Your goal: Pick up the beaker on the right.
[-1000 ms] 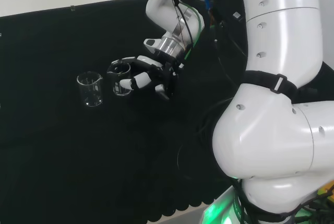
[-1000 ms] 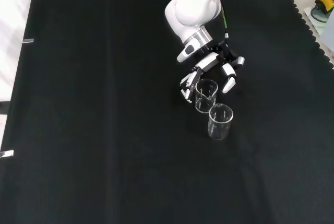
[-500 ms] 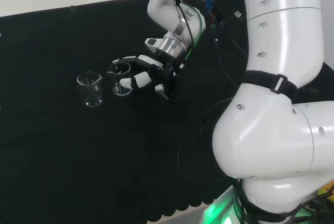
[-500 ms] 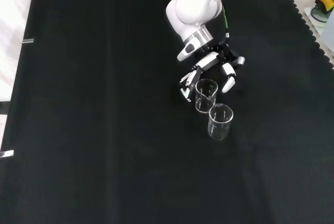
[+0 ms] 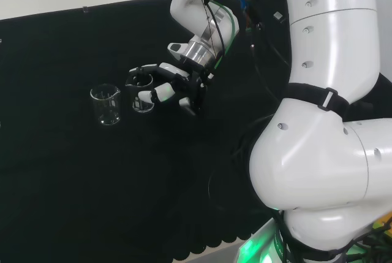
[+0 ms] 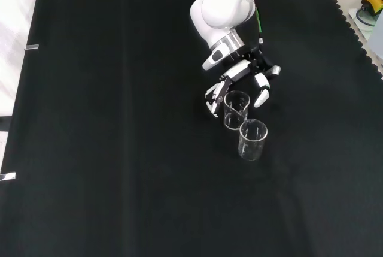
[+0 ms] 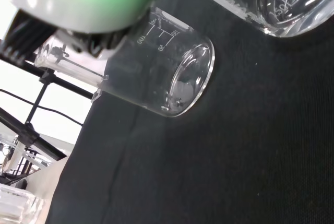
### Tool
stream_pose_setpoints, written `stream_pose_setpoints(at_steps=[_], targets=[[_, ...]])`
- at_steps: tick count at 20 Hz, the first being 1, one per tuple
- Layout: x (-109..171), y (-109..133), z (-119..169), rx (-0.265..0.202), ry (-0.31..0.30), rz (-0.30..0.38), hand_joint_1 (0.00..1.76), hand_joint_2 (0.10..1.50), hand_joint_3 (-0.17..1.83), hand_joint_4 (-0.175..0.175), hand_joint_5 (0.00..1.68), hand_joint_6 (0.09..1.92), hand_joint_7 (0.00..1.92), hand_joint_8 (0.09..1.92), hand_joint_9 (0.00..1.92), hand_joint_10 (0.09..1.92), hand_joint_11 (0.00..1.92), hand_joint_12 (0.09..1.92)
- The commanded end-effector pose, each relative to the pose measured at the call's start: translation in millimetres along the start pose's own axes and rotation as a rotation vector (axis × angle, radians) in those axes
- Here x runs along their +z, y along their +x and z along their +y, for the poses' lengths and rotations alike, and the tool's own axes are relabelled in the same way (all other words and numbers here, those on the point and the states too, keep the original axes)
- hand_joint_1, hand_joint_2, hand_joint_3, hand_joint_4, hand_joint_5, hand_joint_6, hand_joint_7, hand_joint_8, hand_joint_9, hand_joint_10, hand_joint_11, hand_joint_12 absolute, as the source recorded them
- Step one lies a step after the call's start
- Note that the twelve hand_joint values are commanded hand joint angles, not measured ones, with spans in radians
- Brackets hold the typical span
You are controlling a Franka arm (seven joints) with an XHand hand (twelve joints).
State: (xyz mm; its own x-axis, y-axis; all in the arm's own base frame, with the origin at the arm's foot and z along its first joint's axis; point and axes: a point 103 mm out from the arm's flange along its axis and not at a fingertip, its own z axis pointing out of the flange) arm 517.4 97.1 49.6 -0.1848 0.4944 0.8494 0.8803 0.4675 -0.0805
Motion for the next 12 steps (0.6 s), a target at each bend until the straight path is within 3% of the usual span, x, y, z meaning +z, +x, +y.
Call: stream_pose_setpoints(at_steps=[1, 12], targets=[[3.9, 1.3, 3.3, 0.006, -0.001, -0.007, 0.97, 0.3, 1.1, -0.008, 0.48, 0.09, 0.43, 0.56, 0.49, 0.58, 0.0, 1.33], [1.2, 0.7, 5.5, 0.003, -0.003, -0.007, 0.98, 0.3, 1.1, -0.006, 0.52, 0.09, 0.45, 0.56, 0.49, 0.57, 0.0, 1.32]])
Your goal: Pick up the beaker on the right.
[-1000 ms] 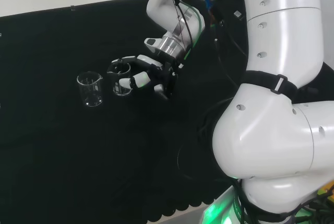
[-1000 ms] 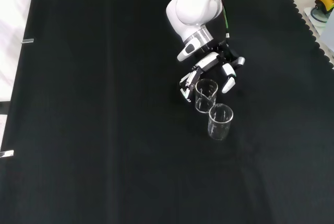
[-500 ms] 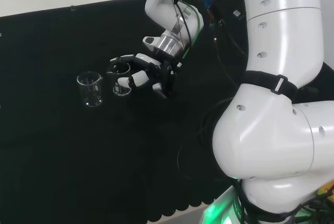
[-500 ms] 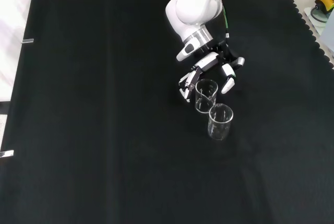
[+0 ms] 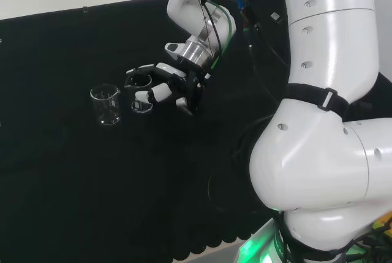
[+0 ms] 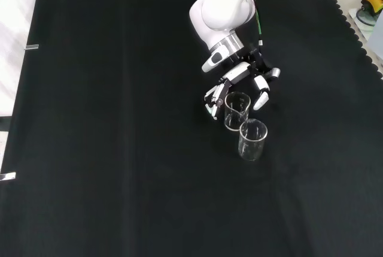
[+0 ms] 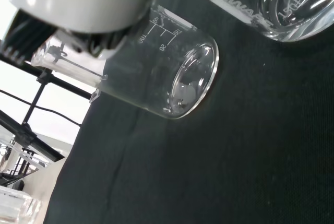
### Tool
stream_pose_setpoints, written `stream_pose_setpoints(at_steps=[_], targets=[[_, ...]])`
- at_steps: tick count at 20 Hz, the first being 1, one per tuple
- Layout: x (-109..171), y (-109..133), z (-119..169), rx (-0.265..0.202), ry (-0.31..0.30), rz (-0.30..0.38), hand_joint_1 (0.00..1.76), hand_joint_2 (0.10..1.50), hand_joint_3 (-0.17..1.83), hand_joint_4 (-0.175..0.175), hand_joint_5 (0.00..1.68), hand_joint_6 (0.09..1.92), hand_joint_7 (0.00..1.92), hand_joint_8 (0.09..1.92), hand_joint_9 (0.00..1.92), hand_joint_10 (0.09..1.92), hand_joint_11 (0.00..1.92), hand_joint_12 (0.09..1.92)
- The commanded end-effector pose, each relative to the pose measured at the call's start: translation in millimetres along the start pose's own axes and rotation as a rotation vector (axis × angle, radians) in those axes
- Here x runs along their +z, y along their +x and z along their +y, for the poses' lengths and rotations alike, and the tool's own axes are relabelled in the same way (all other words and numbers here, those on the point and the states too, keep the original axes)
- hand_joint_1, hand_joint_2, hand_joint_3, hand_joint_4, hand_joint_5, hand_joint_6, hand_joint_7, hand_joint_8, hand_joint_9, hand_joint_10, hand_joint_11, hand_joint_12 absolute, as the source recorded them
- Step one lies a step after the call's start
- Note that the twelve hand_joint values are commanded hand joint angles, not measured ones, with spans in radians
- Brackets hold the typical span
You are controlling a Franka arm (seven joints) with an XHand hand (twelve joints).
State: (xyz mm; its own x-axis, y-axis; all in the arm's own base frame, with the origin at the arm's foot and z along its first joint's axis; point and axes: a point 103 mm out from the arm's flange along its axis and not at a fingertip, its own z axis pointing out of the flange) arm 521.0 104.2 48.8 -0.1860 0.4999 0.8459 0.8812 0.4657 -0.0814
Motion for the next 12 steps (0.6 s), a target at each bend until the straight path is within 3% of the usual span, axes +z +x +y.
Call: stream_pose_setpoints(at_steps=[1, 4, 8, 12], targets=[[-4.1, -1.9, -1.3, 0.002, -0.003, 0.0, 0.98, 0.3, 1.1, -0.005, 0.54, 0.09, 0.46, 0.56, 0.49, 0.57, 0.0, 1.32], [-4.8, -2.3, -1.4, 0.006, -0.008, -0.009, 0.98, 0.3, 1.09, -0.004, 0.6, 0.17, 0.48, 0.56, 0.5, 0.56, 0.0, 1.32], [-3.2, -2.4, -1.1, 0.012, -0.008, -0.018, 1.0, 0.31, 1.08, -0.004, 0.51, 0.81, 0.52, 0.55, 0.53, 0.54, 0.0, 1.32], [-1.0, -1.1, -0.9, 0.01, -0.008, -0.024, 1.02, 0.31, 1.09, -0.005, 0.49, 0.99, 0.54, 0.57, 0.54, 0.55, 0.0, 1.33]])
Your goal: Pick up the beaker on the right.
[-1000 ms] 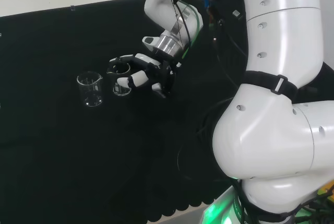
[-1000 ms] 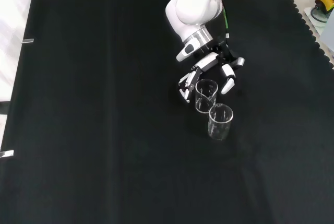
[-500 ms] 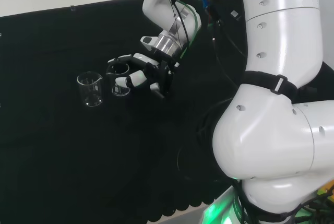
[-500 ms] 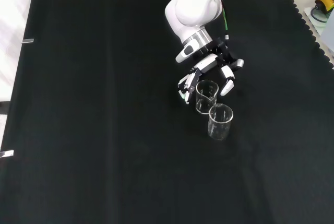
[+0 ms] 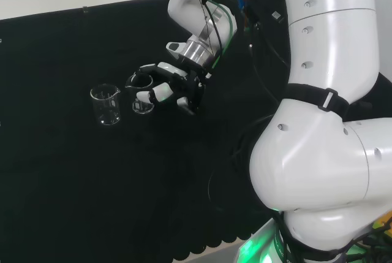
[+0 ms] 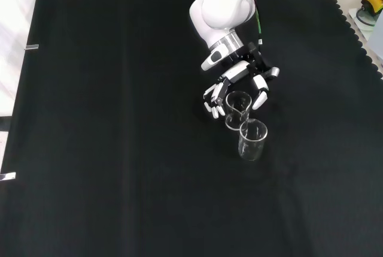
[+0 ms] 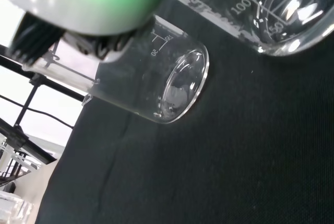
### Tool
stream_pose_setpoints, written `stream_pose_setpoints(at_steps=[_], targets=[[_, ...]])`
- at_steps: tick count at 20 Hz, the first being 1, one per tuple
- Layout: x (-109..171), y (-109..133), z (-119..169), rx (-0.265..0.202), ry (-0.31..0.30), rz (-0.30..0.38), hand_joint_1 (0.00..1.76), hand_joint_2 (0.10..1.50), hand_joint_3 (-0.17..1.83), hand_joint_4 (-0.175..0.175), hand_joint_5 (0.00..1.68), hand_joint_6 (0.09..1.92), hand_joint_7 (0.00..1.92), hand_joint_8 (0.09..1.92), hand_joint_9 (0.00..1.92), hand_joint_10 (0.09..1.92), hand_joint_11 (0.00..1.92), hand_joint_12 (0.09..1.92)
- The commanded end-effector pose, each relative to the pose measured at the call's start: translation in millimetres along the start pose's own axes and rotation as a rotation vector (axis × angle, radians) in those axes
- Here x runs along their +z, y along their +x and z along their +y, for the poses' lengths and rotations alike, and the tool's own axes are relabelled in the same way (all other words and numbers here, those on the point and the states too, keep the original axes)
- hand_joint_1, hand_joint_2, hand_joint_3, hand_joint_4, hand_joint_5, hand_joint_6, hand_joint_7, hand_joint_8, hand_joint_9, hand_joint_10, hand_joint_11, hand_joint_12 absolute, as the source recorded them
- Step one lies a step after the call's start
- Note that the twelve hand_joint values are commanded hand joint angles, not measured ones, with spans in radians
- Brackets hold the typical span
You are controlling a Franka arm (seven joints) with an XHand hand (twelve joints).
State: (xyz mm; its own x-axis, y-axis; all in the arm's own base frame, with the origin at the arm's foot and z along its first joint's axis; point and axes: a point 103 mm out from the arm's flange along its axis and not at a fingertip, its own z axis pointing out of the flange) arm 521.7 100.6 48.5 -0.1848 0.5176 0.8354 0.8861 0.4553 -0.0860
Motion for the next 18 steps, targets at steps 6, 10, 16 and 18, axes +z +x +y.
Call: stream_pose_setpoints(at_steps=[6, 10, 16, 18], targets=[[3.6, 1.8, -0.1, 0.002, -0.001, -0.013, 1.03, 0.31, 1.1, -0.006, 0.49, 1.03, 0.54, 0.58, 0.54, 0.55, 0.0, 1.33], [4.7, 0.0, -0.5, 0.011, -0.003, -0.016, 1.03, 0.31, 1.1, -0.006, 0.48, 1.03, 0.54, 0.58, 0.54, 0.55, 0.0, 1.33], [5.9, -2.8, -0.4, 0.024, -0.009, -0.017, 1.04, 0.32, 1.1, -0.005, 0.49, 1.04, 0.55, 0.59, 0.55, 0.56, 0.01, 1.33], [5.8, -3.5, -0.3, 0.026, -0.009, -0.011, 1.04, 0.32, 1.1, -0.005, 0.5, 1.04, 0.55, 0.59, 0.56, 0.56, 0.02, 1.33]])
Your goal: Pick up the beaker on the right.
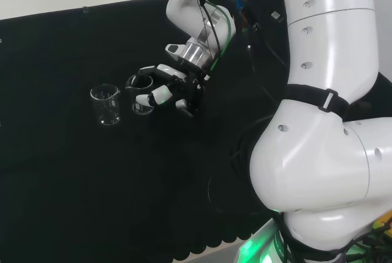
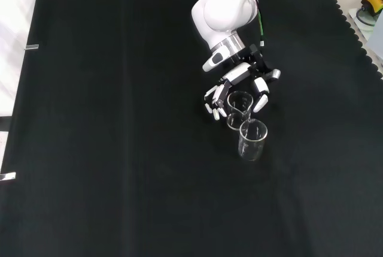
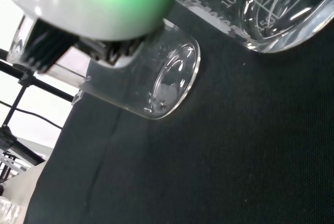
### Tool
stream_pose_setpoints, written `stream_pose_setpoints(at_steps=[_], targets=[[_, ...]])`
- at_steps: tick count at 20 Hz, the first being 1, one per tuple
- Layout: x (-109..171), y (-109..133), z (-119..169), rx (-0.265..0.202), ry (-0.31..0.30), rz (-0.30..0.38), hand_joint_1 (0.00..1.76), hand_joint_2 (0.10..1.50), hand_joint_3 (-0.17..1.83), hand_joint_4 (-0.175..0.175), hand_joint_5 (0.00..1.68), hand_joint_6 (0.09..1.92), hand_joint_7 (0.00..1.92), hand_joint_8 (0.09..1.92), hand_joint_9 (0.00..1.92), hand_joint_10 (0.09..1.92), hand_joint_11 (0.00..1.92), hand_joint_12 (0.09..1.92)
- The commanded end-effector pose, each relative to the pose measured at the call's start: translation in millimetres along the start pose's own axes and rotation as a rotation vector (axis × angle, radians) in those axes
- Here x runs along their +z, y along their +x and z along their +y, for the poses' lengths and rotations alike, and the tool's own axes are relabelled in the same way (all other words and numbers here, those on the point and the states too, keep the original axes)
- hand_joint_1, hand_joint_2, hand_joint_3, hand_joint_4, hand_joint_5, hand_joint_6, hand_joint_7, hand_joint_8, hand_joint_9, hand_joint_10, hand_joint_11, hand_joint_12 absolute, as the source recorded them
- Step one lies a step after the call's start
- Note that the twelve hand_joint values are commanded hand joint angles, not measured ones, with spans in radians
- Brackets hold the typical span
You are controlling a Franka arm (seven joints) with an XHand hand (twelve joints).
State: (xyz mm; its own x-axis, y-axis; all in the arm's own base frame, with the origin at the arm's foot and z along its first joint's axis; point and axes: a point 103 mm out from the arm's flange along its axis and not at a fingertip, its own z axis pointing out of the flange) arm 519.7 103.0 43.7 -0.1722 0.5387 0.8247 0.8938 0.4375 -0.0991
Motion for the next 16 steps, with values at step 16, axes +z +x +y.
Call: stream_pose_setpoints(at_steps=[16], targets=[[2.1, -4.2, -1.7, 0.007, 0.003, 0.077, 1.04, 0.32, 1.09, -0.005, 0.43, 1.0, 0.55, 0.6, 0.56, 0.56, 0.03, 1.33]])
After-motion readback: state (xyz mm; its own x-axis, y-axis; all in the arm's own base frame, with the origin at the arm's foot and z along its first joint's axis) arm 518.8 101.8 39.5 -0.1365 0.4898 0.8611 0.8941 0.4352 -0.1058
